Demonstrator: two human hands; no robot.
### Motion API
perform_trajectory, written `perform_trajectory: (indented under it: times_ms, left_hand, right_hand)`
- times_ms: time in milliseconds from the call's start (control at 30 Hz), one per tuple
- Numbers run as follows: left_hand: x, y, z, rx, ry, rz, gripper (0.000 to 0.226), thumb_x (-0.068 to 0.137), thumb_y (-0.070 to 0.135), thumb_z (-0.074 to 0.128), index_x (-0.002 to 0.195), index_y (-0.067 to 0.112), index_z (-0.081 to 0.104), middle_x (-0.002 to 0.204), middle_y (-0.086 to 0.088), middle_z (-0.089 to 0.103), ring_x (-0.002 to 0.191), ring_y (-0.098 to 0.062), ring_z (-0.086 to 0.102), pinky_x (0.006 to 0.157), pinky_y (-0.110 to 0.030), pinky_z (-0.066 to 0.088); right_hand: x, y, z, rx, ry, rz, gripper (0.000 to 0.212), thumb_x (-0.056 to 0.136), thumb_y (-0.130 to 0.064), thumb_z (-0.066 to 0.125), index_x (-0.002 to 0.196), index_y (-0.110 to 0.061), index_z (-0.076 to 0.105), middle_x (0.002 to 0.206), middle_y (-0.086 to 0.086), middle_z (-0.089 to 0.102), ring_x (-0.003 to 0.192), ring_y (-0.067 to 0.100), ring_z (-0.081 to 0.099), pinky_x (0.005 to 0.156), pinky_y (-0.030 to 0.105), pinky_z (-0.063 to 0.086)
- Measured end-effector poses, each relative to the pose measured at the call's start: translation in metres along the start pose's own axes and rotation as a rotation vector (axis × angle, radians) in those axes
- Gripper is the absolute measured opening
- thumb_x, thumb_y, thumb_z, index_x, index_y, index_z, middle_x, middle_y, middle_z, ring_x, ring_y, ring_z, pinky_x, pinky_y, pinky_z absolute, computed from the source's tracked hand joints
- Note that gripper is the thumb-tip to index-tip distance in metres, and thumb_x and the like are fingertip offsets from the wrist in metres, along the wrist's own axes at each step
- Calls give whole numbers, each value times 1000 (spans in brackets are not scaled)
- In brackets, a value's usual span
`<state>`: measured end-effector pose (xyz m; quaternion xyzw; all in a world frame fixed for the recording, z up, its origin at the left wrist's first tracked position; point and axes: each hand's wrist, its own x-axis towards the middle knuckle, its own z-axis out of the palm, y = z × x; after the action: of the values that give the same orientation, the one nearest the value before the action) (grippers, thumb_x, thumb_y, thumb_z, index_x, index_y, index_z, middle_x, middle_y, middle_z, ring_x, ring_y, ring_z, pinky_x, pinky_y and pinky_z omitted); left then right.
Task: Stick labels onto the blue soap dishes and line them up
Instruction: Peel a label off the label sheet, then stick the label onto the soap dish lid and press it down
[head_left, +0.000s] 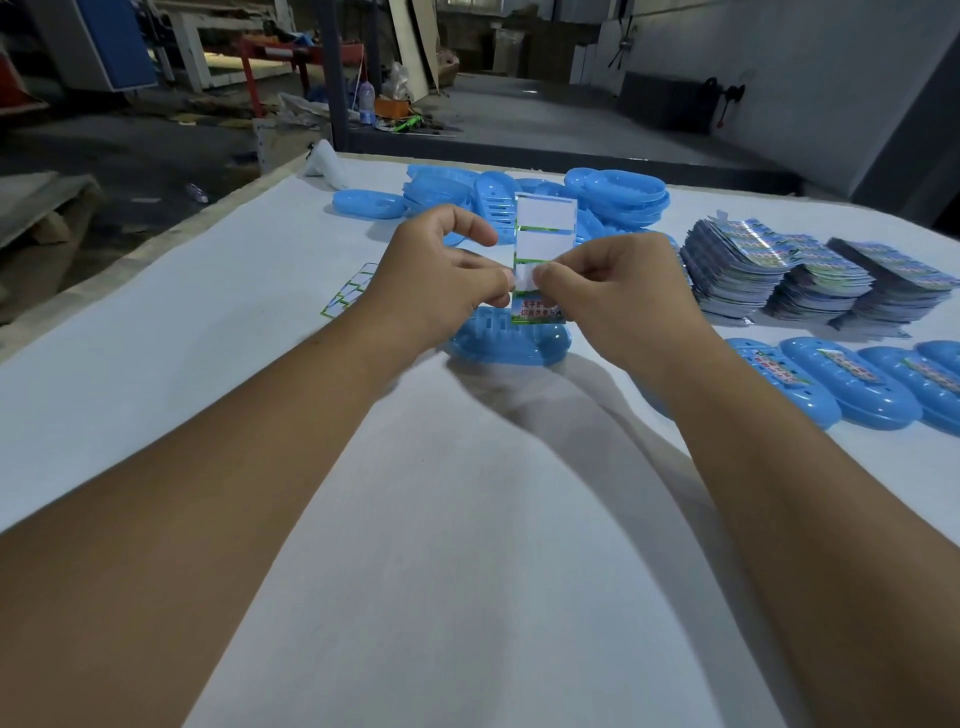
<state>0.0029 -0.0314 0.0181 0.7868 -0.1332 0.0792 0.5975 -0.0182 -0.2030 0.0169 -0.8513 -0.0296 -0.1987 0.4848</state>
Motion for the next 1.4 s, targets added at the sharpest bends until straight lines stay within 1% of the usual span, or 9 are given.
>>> perform_trajectory:
  times_ms: [167,333,567,733,933,1033,1200,1333,1400]
  left_hand:
    - [6,-4,-1,10,83,-73,28,77,8,73,93,25,57,68,3,75,66,-4,69,79,-31,55]
    - [10,-6,-2,-6,131,-94,23,78,7,70,88,23,57,59,7,70,64,-7,71,68,-26,50]
    - [16,-8,-8,63,244,-151,14,80,12,66,83,24,58,87,-2,68,72,-12,66,62,-26,48]
    - [19,-10,-13,230,279,-143,9,84,17,62,86,25,58,90,2,66,89,-16,66,62,-27,47]
    - [22,-13,-24,418,303,-163,9,91,19,55,91,27,50,91,6,59,89,-18,63,64,-31,51]
    - [19,-16,-31,622,271,-168,15,94,15,52,105,24,48,98,-1,58,89,-23,62,73,-40,59]
    - [18,-16,-41,1079,253,-183,40,94,17,54,131,15,42,93,-10,57,84,-27,56,61,-37,40]
    - [16,-17,-50,1248,190,-268,26,92,24,61,115,14,56,81,-5,49,83,-26,52,57,-33,36]
    - [15,-16,-50,1230,196,-238,24,91,28,62,111,15,62,91,-6,58,88,-26,54,62,-33,38]
  right_hand:
    - [3,1,-4,-29,21,40,23,85,-26,69,64,-18,74,73,8,74,57,10,52,56,28,45]
    - [4,1,-6,-39,50,72,23,84,-26,68,64,-17,74,72,8,74,59,12,53,58,30,47]
    - [6,0,-11,-44,120,147,23,83,-27,65,64,-17,75,66,-8,73,59,7,56,62,29,52]
    - [6,0,-9,-42,116,171,24,82,-29,64,66,-15,75,65,-7,72,57,6,54,60,28,50]
    - [9,2,-17,2,185,201,26,80,-29,60,64,-12,72,54,-12,66,48,5,46,45,19,40]
    - [10,3,-17,9,187,208,26,79,-29,61,67,-10,73,56,-12,67,50,7,47,42,17,38]
    - [8,3,-10,-29,158,186,26,81,-30,61,71,-10,74,60,-13,70,48,0,50,52,23,47]
    - [9,3,-11,-17,150,188,27,81,-30,62,77,-7,75,60,-13,70,48,-2,52,56,25,49]
    - [9,3,-11,-23,145,177,28,81,-30,61,78,-5,75,61,-10,71,49,0,51,57,26,48]
